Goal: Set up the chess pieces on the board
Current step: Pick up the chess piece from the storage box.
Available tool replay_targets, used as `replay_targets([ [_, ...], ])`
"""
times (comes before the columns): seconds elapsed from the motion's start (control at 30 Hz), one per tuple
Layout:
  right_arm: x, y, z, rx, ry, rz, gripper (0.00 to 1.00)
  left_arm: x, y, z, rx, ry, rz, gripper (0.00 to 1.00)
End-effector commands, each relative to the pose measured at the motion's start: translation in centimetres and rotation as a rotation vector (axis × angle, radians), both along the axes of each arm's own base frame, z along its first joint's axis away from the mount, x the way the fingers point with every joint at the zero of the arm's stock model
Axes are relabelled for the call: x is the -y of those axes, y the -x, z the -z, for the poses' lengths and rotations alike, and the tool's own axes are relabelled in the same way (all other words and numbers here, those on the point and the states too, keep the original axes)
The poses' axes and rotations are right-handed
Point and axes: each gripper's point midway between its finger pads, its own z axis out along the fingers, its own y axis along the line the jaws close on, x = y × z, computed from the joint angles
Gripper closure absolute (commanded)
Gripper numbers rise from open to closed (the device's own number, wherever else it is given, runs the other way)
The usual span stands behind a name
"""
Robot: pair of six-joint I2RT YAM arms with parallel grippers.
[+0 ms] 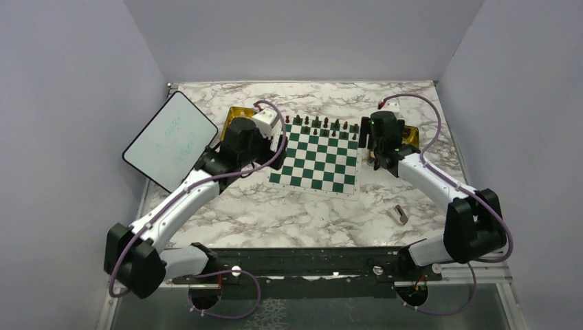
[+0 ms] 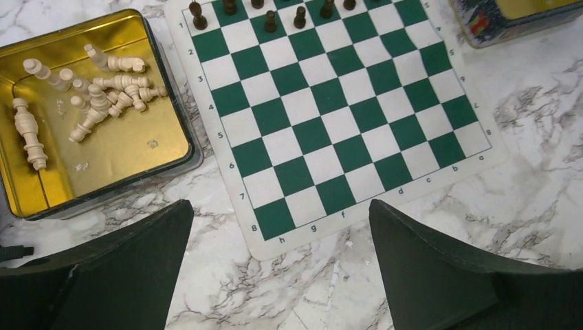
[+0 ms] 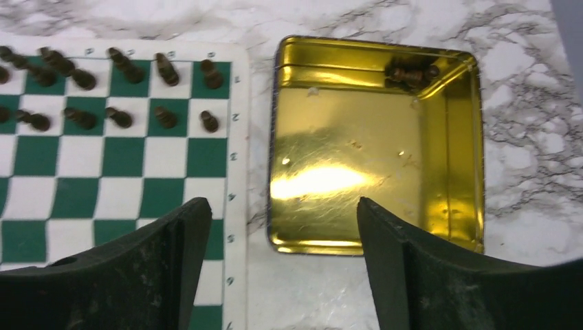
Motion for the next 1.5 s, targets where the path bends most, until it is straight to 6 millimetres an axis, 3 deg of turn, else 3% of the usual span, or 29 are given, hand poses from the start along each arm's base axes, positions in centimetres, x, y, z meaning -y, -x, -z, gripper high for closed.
replay_targets([
  [0.0,4.2,-3.1,-0.7,0.057,0.06,0.129,0.23,-1.0,1.1,-4.0,0.198,0.18,-0.062,0.01],
  [0.1,7.2,-4.6,-0.5,0.083,0.061,0.18,0.37,-1.6,2.6,-4.4,0.219,0.205,-0.048,0.01],
  [0.23,10.3,-5.9,1.6,0.063,0.004,0.229,0.53,-0.9,4.2,-3.6,0.197,0.218,0.02,0.01],
  [0.43,12.4,-7.8,3.6,0.058,0.005,0.245,0.68,-0.2,5.4,-3.5,0.225,0.188,0.074,0.01],
  [0.53,13.4,-8.4,4.8,0.024,0.023,0.269,0.71,-0.3,5.4,-3.7,0.235,0.182,0.078,0.02],
  [0.63,13.2,-9.1,5.4,0.014,0.016,0.251,0.74,-0.5,5.4,-4.0,0.247,0.175,0.072,0.03],
  [0.73,15.1,-9.4,5.3,0.035,0.019,0.3,0.78,-0.6,5.4,-4.0,0.249,0.17,0.071,0.04],
  [1.47,17.5,-10.9,7.9,0.012,-0.024,0.303,0.77,-0.8,4.9,-3.4,0.251,0.143,0.057,0.05],
])
